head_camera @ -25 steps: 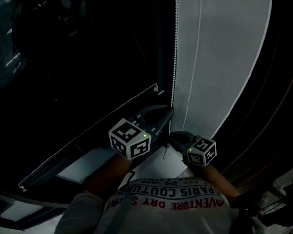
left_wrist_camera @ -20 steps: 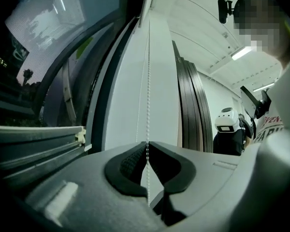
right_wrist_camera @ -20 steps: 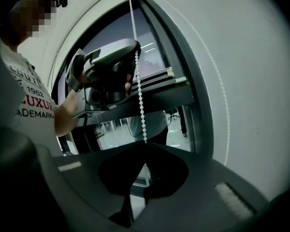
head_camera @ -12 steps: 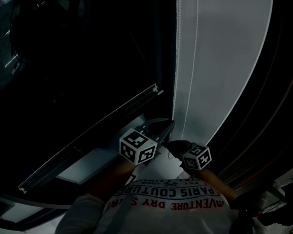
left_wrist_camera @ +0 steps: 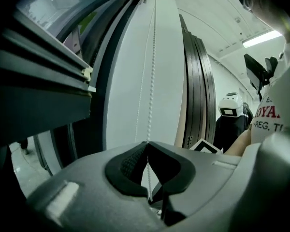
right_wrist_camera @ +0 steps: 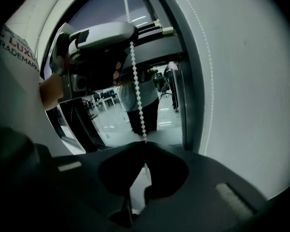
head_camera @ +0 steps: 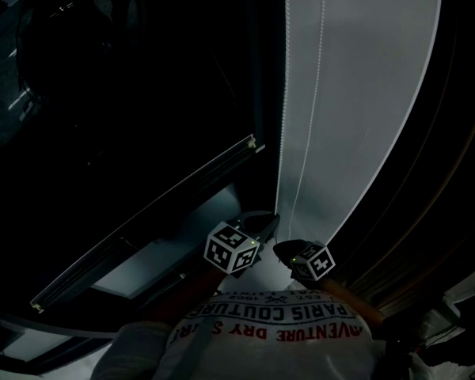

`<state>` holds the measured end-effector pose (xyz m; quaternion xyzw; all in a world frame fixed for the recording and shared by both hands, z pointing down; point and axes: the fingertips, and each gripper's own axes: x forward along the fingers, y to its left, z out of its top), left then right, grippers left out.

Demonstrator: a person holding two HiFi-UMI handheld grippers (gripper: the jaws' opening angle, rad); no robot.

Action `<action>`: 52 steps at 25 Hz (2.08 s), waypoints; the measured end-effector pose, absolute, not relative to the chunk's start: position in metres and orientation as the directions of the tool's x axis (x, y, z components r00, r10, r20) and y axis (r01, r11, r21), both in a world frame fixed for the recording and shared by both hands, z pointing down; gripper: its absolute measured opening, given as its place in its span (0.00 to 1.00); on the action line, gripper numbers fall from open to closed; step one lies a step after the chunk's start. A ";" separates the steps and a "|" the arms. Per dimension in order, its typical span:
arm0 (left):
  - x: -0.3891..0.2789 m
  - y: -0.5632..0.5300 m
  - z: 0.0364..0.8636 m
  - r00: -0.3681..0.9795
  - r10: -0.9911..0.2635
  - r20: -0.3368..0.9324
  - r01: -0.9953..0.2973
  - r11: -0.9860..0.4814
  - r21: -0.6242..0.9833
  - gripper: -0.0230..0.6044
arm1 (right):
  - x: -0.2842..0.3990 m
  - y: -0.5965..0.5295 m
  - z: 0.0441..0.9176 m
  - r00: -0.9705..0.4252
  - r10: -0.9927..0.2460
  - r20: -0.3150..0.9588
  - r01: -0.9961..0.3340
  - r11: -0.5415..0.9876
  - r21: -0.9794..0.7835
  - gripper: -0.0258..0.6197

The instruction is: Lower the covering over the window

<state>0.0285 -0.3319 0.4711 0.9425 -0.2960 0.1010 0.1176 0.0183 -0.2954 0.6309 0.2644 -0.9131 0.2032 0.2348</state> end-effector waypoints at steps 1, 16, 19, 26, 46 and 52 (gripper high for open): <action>0.028 -0.331 0.475 0.806 -0.533 0.257 -0.580 -0.797 0.167 0.05 | 0.020 -0.295 0.635 -0.748 -0.389 0.537 -0.582 0.774 -0.250 0.05; 0.024 -0.330 0.477 0.800 -0.545 0.251 -0.589 -0.793 0.156 0.05 | 0.024 -0.293 0.593 -0.796 -0.355 0.490 -0.518 0.818 -0.249 0.22; 0.022 -0.329 0.477 0.800 -0.547 0.248 -0.590 -0.791 0.160 0.05 | 0.034 -0.307 0.536 -0.825 -0.407 0.393 -0.512 0.833 -0.211 0.22; 0.024 -0.321 0.472 0.806 -0.541 0.241 -0.582 -0.798 0.157 0.05 | 0.028 -0.322 0.387 -0.871 -0.474 0.128 -0.483 0.873 -0.058 0.20; 0.025 -0.324 0.477 0.804 -0.547 0.232 -0.585 -0.798 0.147 0.05 | 0.010 -0.331 0.338 -0.876 -0.482 0.033 -0.483 0.875 -0.022 0.05; 0.030 -0.324 0.495 0.799 -0.541 0.262 -0.579 -0.810 0.094 0.05 | 0.018 -0.331 0.356 -0.862 -0.501 0.068 -0.504 0.864 -0.017 0.05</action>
